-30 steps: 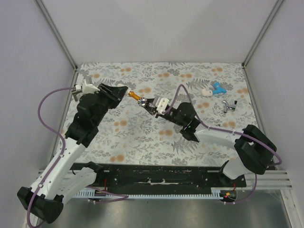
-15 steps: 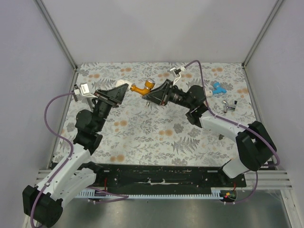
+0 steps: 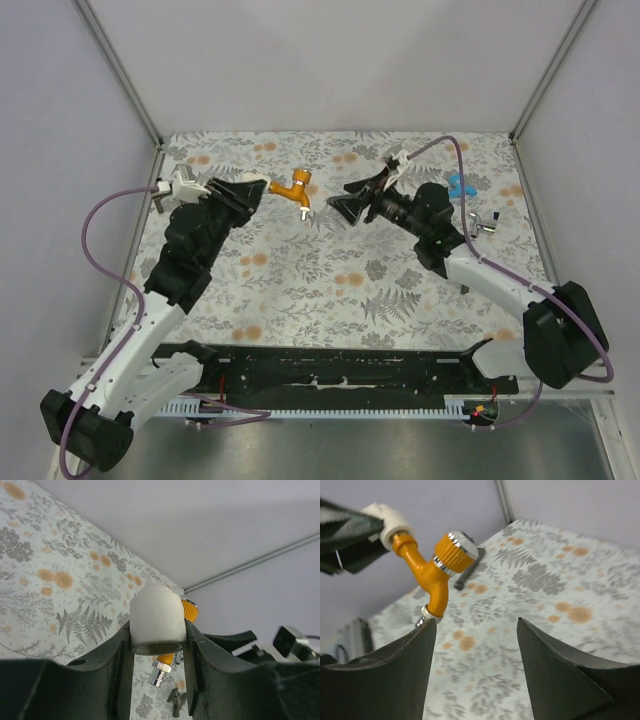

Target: Install the water faucets

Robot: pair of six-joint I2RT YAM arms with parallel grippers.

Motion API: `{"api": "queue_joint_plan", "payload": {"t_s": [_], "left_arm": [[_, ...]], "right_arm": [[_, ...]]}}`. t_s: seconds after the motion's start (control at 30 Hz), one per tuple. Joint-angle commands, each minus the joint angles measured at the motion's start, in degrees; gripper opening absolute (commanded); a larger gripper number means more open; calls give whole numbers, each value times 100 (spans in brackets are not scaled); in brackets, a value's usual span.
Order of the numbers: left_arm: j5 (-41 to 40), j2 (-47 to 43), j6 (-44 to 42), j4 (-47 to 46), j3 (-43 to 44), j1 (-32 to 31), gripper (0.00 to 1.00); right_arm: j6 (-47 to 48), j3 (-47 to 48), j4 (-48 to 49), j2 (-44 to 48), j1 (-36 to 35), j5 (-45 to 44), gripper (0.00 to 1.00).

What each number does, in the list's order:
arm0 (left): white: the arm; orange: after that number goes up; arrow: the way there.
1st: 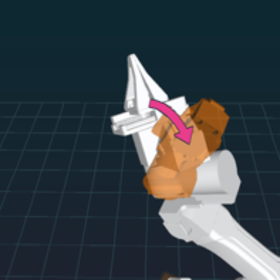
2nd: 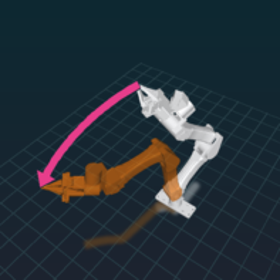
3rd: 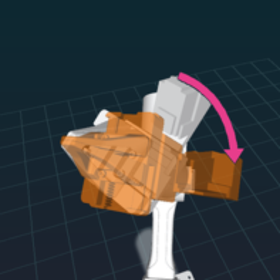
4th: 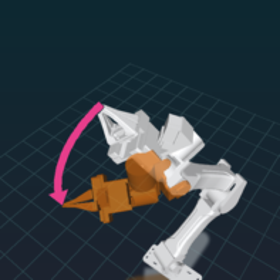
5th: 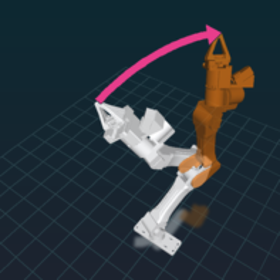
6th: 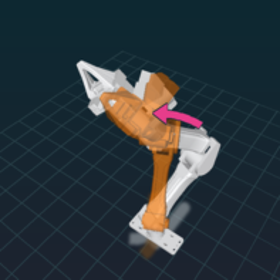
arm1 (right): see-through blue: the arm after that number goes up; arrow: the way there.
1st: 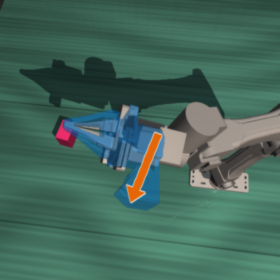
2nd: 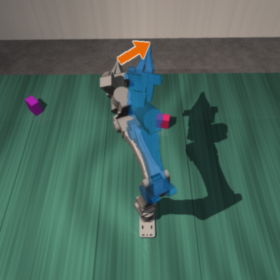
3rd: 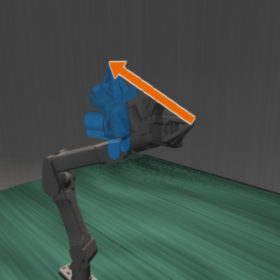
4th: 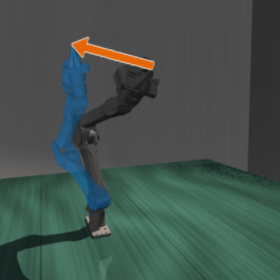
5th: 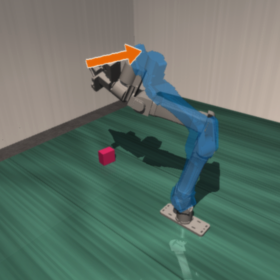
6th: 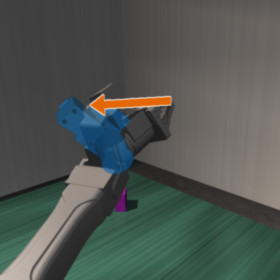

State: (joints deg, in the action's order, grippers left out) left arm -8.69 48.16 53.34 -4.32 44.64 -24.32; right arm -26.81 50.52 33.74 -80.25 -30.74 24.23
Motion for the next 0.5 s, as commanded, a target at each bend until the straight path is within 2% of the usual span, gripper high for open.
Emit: {"api": "queue_joint_plan", "payload": {"t_s": [0.0, 0.13, 0.27, 0.33, 0.47], "left_arm": [[-336, 176, 589, 1099, 545, -21, 2], [-265, 369, 739, 1617, 922, -21, 2], [-81, 483, 818, 1846, 1186, -21, 2], [86, 571, 836, 1978, 1353, -21, 2], [385, 721, 801, 2224, 1644, -21, 2]], "right_arm": [[3168, -788, 992, 562, -204, -129, 74], [5163, -1421, 1679, 782, -572, 125, 77], [6764, -1484, 1260, 826, -1038, 56, 78], [7214, -1519, 1319, 757, -1214, -180, 79], [7821, -1633, 2119, 476, -1417, -533, 80]]}}
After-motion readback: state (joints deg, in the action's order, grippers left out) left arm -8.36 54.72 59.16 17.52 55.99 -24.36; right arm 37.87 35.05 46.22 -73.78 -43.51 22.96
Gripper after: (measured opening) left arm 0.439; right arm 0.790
